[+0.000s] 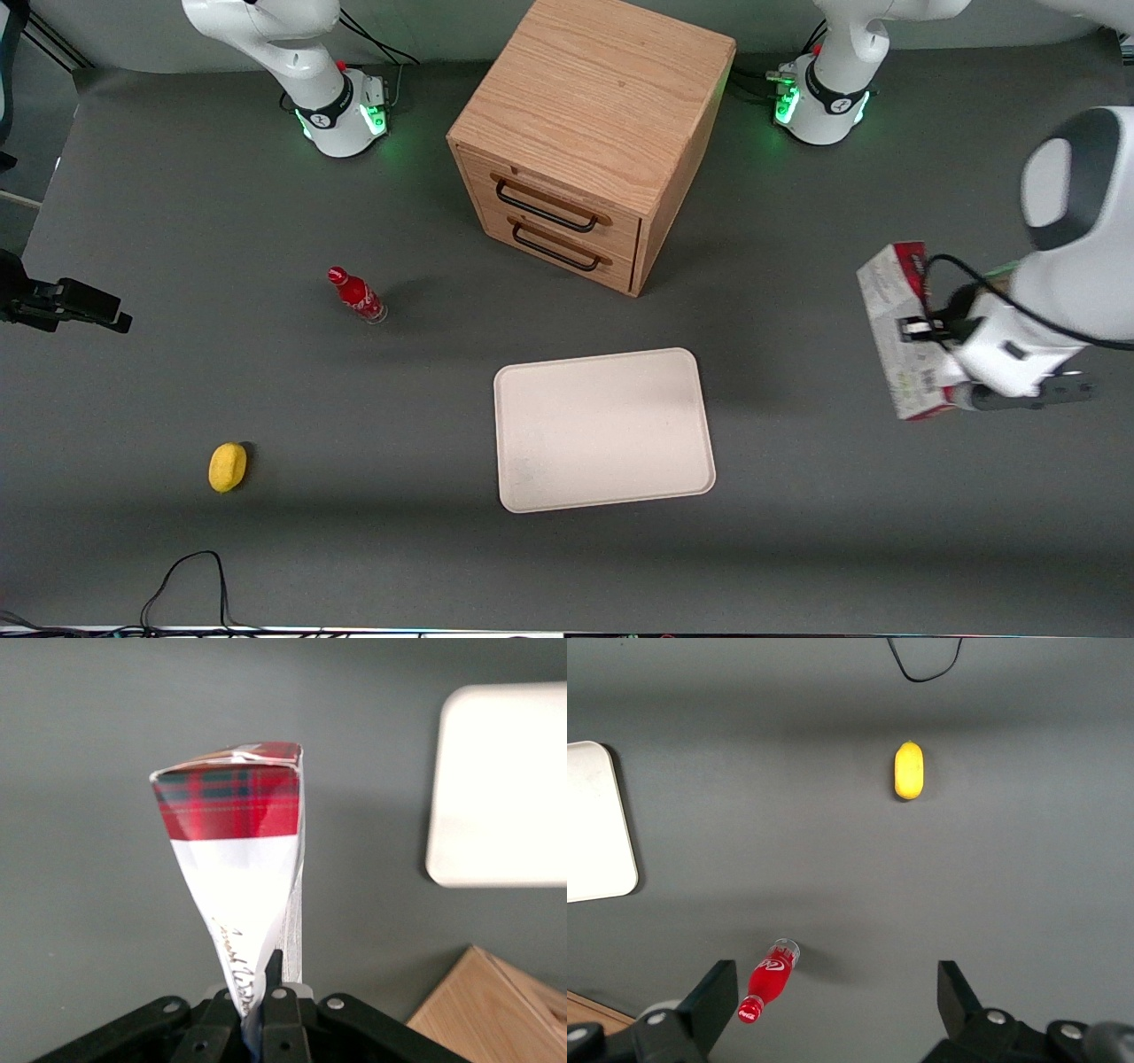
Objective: Place red cookie box on tray
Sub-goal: 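Carry the upright box with the left gripper over the cream tray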
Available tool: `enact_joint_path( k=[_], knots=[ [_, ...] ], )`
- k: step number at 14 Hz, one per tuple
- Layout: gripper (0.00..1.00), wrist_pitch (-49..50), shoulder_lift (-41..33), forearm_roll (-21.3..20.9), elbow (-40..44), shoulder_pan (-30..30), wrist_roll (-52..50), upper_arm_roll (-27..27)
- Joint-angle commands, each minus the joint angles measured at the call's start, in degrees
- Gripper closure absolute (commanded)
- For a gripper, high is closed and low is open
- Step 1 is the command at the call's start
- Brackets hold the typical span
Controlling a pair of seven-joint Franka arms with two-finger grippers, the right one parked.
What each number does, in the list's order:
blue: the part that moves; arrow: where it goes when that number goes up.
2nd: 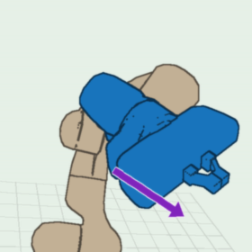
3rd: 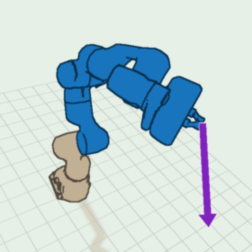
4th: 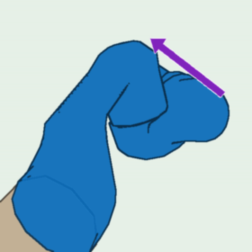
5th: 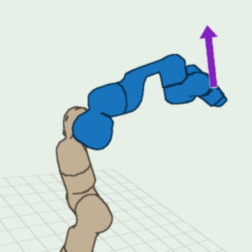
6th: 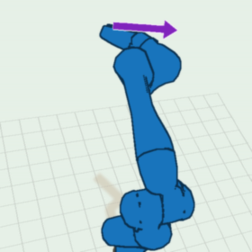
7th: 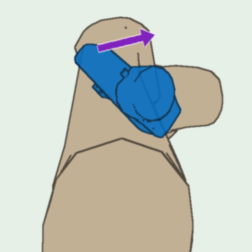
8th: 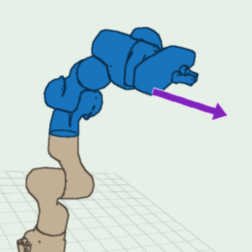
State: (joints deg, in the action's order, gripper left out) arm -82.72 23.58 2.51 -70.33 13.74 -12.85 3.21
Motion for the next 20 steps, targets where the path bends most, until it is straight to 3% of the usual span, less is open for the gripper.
enact_joint_path(
  k=[1,4,10,15,20],
  knots=[
    [1.0,5.73,10.59,-0.41,15.64,4.8,-0.68,-0.22],
    [1.0,1.45,14.64,-0.4,17.85,6.92,-7.78,-3.55],
    [1.0,-15.6,22.9,-0.93,14.97,10.6,-19.13,-4.27],
    [1.0,-32.65,24.5,-4.09,2.06,11.66,-22.65,-4.44],
    [1.0,-34.7,24.41,-4.01,-0.6,11.66,-23.8,-5.59]
  ],
)
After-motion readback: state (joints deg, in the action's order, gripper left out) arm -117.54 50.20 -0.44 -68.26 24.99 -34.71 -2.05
